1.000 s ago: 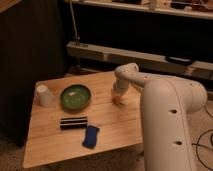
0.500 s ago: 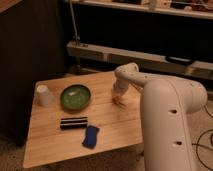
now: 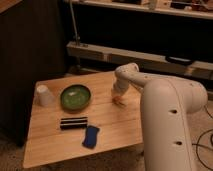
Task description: Drag the pepper across the table
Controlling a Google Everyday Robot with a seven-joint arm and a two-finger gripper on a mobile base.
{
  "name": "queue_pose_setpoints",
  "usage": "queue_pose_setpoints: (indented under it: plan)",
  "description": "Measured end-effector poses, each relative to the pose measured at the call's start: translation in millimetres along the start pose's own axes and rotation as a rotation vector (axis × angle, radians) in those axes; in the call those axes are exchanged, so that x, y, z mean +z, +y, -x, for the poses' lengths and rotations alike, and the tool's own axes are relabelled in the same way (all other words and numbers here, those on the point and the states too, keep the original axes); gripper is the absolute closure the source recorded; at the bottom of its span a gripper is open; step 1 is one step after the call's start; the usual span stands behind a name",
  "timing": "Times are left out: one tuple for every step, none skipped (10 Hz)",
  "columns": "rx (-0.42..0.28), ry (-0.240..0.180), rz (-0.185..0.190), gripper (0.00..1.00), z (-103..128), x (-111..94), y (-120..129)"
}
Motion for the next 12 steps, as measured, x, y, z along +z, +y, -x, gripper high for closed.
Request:
queue_pose_setpoints:
  plan:
    - [0.0, -0.001, 0.0, 0.71, 0.1, -0.8, -0.1]
    - [0.0, -0.002, 0.0, 0.71, 0.2, -1.3, -0.3]
    - [0.0, -0.001, 0.0, 0.71, 0.2, -1.3, -0.3]
    - [0.002, 0.0, 0.0, 0.71, 1.0, -2.1, -0.4]
    - [0.003, 0.017, -0.002, 0.71, 6.8, -7.9, -7.0]
    - [0.006, 0.023, 0.005, 0.71, 14.5, -19.5, -10.4]
    - [0.007, 0.038, 0.009, 0.71, 17.5, -36.3, -13.4]
    - [0.009, 0.042, 0.012, 0.71, 19.7, -54.4, -15.1]
    - [0.013, 0.057, 0.013, 0.71, 16.6, -66.2, -17.8]
    - [0.014, 0.066, 0.016, 0.71, 12.9, -73.8, -17.5]
    - [0.015, 0.081, 0.022, 0.71, 4.0, -76.1, -17.4]
    - [0.016, 0.097, 0.028, 0.71, -6.6, -73.0, -17.8]
